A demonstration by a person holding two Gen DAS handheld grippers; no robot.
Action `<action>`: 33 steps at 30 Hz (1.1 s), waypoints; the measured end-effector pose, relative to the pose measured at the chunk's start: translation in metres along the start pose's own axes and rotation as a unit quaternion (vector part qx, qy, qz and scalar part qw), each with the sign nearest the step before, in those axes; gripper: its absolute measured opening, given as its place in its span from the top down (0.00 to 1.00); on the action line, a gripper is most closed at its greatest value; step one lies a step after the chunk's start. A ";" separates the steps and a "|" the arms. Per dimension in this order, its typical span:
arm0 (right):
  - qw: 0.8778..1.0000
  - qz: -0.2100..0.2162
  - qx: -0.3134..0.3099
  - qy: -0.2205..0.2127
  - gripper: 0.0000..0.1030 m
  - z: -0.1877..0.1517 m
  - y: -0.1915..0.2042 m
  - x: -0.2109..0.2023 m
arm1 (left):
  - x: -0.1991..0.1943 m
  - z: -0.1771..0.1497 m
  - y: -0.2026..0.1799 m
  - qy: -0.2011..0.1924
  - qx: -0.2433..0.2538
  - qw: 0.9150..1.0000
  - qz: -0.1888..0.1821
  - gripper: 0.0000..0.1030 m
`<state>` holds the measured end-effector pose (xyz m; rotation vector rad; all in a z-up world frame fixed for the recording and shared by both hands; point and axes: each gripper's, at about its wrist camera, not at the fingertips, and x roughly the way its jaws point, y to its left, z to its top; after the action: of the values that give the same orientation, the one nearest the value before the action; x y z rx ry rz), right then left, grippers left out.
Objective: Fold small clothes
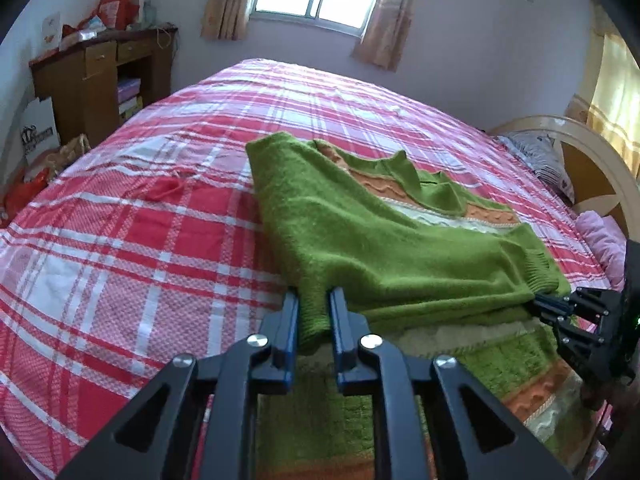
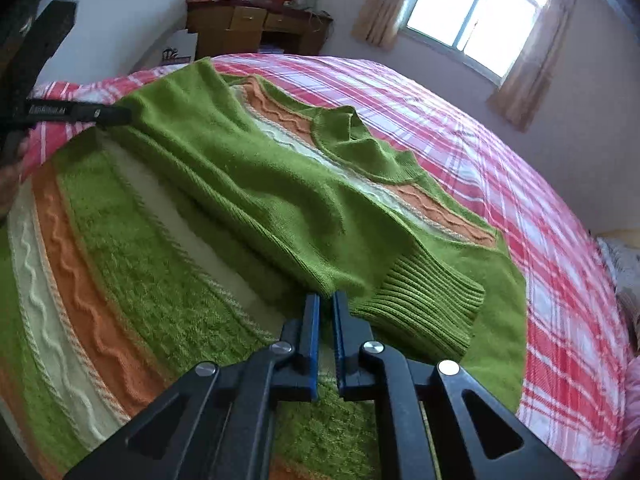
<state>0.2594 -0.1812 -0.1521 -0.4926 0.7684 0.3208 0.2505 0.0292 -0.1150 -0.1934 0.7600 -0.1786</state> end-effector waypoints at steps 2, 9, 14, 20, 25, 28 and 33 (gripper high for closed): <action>1.000 0.009 0.006 0.006 0.94 -0.001 -0.001 -0.002 | -0.010 0.003 -0.001 -0.011 -0.001 1.000 0.011 0.62; 0.995 0.064 0.071 0.001 0.94 -0.014 -0.029 -0.023 | -0.007 0.033 -0.008 -0.033 0.003 0.999 0.031 0.27; 0.969 0.082 0.229 -0.037 0.94 -0.014 -0.089 -0.039 | 0.040 0.020 -0.012 0.043 0.019 0.997 0.061 0.27; 0.942 0.071 0.327 0.002 0.52 -0.015 -0.126 0.004 | 0.039 0.005 -0.021 0.037 0.049 0.995 0.079 0.21; 0.943 0.066 0.326 0.011 0.97 -0.008 -0.124 0.025 | 0.039 0.004 -0.014 0.035 0.034 0.997 0.062 0.21; 0.956 0.038 0.290 -0.009 0.97 0.001 -0.115 0.009 | 0.037 0.003 -0.016 0.032 0.036 0.997 0.064 0.20; 0.952 0.017 0.304 0.022 0.97 -0.011 -0.132 0.019 | 0.038 0.003 -0.020 0.035 0.044 0.997 0.061 0.12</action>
<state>0.3250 -0.2959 -0.1326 0.0963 0.8725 0.0922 0.2781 0.0015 -0.1337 -0.0574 0.8294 -0.1020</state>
